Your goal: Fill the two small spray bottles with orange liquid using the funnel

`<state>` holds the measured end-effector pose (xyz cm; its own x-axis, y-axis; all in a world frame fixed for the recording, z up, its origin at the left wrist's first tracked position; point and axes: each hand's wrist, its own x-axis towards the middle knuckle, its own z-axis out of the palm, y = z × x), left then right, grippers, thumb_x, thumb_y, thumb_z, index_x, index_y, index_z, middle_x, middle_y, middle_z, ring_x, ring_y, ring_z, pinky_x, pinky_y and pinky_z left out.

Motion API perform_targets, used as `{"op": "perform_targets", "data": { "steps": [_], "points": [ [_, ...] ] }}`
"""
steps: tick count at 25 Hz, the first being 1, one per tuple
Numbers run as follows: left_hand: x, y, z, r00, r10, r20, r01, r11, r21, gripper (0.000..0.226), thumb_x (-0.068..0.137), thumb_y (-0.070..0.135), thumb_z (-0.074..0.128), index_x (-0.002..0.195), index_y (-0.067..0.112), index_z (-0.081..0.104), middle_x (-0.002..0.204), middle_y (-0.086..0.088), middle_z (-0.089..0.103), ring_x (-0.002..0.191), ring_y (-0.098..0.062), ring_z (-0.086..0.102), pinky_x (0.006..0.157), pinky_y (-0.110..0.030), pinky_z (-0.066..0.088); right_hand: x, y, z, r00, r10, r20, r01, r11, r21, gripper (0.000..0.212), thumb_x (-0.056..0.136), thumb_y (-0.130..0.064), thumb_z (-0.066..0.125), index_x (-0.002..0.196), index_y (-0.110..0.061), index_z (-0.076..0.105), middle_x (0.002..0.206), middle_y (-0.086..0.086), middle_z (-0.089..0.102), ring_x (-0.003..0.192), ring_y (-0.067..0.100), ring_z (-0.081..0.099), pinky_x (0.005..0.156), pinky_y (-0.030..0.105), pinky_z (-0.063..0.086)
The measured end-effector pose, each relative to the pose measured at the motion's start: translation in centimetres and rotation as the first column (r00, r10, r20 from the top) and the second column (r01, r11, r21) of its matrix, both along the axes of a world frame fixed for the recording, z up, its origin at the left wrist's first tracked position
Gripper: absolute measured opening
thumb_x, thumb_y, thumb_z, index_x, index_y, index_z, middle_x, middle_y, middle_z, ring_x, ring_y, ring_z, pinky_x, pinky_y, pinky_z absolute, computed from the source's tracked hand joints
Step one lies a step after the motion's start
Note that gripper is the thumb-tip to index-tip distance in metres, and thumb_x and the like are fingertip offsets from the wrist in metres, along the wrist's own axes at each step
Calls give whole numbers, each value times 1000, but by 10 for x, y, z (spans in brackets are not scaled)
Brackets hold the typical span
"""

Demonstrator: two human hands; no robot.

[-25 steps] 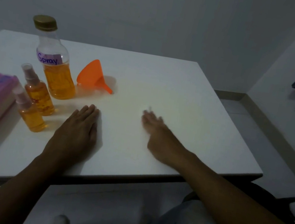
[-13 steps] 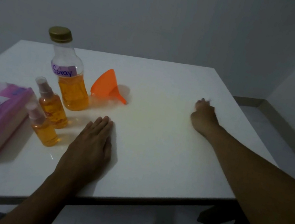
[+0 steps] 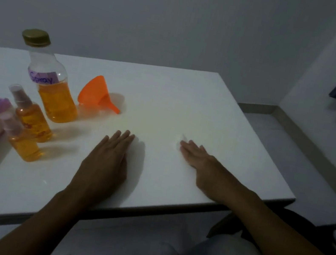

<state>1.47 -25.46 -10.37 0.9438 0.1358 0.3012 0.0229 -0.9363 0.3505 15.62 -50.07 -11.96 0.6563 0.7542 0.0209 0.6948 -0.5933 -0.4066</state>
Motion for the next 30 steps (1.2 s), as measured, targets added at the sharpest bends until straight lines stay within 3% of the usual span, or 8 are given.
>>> {"op": "perform_targets", "data": {
  "steps": [2, 6, 9, 17, 22, 25, 28, 30],
  "points": [
    [15, -38, 10, 997, -75, 20, 75, 997, -16, 51, 94, 19, 34, 145, 15, 38, 152, -4, 36, 143, -17, 26, 116, -25, 8, 10, -46, 3, 970, -244, -22, 245, 967, 77, 86, 82, 29, 32, 156, -15, 27, 165, -2, 16, 156, 17, 12, 128, 32, 5],
    [56, -123, 19, 969, -244, -38, 242, 969, -49, 52, 98, 28, 39, 148, 20, 30, 157, 1, 27, 146, -14, 18, 119, -29, 11, -2, -150, 14, 808, -588, 44, 530, 757, 382, 62, 87, 30, 35, 138, 1, 57, 144, 1, 48, 138, 18, 44, 116, 5, 17],
    [82, -171, 17, 942, -321, -96, 322, 947, -10, 55, 98, 38, 35, 149, 19, 26, 159, -1, 20, 147, -16, 13, 120, -34, 12, -10, -213, 9, 674, -738, 30, 633, 599, 491, 53, 93, 24, 37, 131, -1, 64, 138, 4, 59, 126, 17, 55, 112, 8, 31],
    [103, -218, -15, 915, -383, -127, 398, 908, 132, 60, 99, 47, 15, 148, 14, 29, 158, -8, 24, 146, -21, 17, 119, -41, 17, -12, -287, -122, 384, -832, -399, 921, 373, 110, 45, 93, 20, 44, 121, -3, 71, 127, 6, 64, 119, 24, 59, 98, 14, 38],
    [103, -220, -10, 921, -378, -92, 388, 909, 151, 56, 100, 43, 19, 144, 12, 35, 155, -11, 31, 144, -25, 24, 117, -42, 21, -11, -299, -190, 243, -895, -373, 921, 334, -200, 35, 94, 2, 53, 124, -8, 67, 130, 17, 62, 122, 35, 57, 94, 28, 44],
    [106, -223, -14, 917, -382, -112, 395, 908, 140, 55, 100, 43, 20, 144, 14, 34, 155, -10, 30, 144, -25, 24, 117, -43, 20, -17, -297, -220, 273, -887, -372, 830, 413, -375, 36, 97, -8, 53, 132, -5, 61, 136, 19, 58, 127, 36, 54, 102, 32, 44],
    [107, -221, -16, 918, -385, -99, 396, 907, 145, 54, 100, 43, 20, 143, 15, 34, 155, -10, 30, 144, -25, 24, 116, -43, 21, -24, -298, -226, 289, -875, -387, 859, 416, -298, 32, 98, -10, 52, 127, -2, 65, 132, 20, 62, 116, 33, 60, 92, 29, 47],
    [108, -223, -15, 922, -377, -90, 387, 910, 150, 52, 100, 42, 21, 142, 15, 35, 154, -10, 32, 143, -26, 26, 115, -45, 23, -20, -300, -204, 194, -882, -429, 953, 274, -132, 28, 98, -4, 52, 118, -2, 71, 124, 18, 66, 102, 26, 62, 87, 23, 45]
  ]
}}
